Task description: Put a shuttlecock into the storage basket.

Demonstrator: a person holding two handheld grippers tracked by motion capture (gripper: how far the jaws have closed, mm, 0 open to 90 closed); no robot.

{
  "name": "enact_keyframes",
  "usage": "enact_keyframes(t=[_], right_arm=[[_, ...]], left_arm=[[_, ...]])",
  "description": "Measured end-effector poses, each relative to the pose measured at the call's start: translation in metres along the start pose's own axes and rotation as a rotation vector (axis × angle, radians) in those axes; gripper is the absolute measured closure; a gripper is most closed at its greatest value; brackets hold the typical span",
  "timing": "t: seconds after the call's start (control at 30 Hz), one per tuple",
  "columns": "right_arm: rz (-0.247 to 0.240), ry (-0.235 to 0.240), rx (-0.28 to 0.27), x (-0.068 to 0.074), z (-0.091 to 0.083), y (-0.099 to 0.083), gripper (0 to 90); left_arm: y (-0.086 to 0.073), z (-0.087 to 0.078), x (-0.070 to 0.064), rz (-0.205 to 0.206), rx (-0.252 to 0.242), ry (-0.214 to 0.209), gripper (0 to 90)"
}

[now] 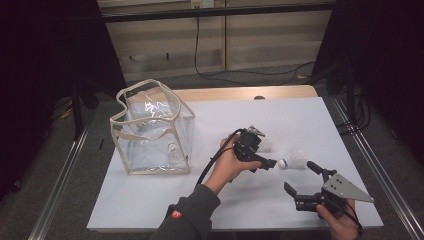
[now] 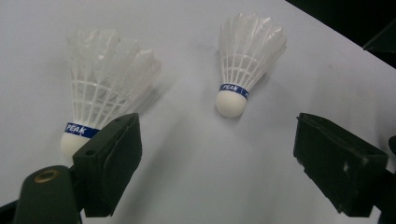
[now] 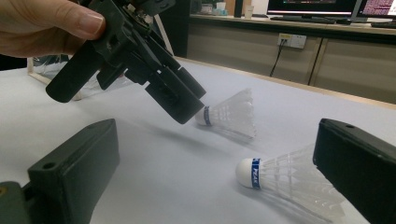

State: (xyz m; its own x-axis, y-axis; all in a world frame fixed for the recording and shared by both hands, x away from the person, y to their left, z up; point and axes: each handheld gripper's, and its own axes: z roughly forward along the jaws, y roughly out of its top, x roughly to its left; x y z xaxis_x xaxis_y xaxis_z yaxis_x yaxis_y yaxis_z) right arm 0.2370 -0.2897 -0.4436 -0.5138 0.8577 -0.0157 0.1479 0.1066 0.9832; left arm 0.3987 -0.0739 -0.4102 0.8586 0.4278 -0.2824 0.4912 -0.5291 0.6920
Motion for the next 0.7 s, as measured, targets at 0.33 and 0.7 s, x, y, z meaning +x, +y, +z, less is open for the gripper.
enact_keyframes(t=[0.33,0.7], right_arm=[[0.001,-0.003,0.002,-0.001,-0.001,0.0,0.5],[-0.001,-0.003,-0.001,-0.001,-0.001,0.0,0.5]], left_arm=[[-0.001,0.01,-0.001,0.003,0.01,-0.005,18.1],[-0.002,0.016,-0.001,0.006,0.011,-0.005,21.1]])
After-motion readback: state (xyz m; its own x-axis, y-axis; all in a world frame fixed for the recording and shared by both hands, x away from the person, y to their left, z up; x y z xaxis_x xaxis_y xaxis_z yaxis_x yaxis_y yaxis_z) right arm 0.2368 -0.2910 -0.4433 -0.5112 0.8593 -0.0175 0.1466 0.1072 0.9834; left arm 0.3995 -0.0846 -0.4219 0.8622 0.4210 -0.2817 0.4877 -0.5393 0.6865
